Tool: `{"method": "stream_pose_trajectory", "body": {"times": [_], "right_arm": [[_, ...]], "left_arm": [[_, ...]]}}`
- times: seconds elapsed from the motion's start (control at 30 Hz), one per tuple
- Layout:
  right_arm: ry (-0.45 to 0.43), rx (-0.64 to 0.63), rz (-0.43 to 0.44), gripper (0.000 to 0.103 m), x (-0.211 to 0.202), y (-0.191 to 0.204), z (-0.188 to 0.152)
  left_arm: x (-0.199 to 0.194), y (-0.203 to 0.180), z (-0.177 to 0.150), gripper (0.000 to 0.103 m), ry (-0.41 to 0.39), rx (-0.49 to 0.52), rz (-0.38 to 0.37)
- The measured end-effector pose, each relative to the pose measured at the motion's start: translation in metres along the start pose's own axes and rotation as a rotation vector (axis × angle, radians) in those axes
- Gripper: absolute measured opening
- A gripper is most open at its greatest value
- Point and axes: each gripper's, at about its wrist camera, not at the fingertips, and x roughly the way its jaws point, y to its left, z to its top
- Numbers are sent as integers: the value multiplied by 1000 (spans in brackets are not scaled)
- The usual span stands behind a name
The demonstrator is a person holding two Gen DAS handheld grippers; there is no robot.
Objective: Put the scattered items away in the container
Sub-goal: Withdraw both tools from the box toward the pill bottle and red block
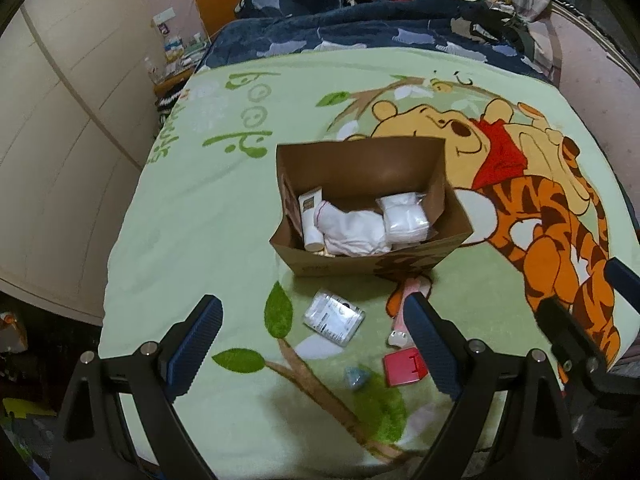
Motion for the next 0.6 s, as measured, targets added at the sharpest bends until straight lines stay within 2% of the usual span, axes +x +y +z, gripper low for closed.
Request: {"method": "stream_pose_trajectory", "body": {"times": [0.27,0.6], "right_arm": [[-40,12,-8,93,-15,-4,2],[-36,5,-14,93,-17,-5,1]], "left_arm": [[-16,-6,7,93,-45,11,4],[-16,-7,4,93,-39,4,0]]}}
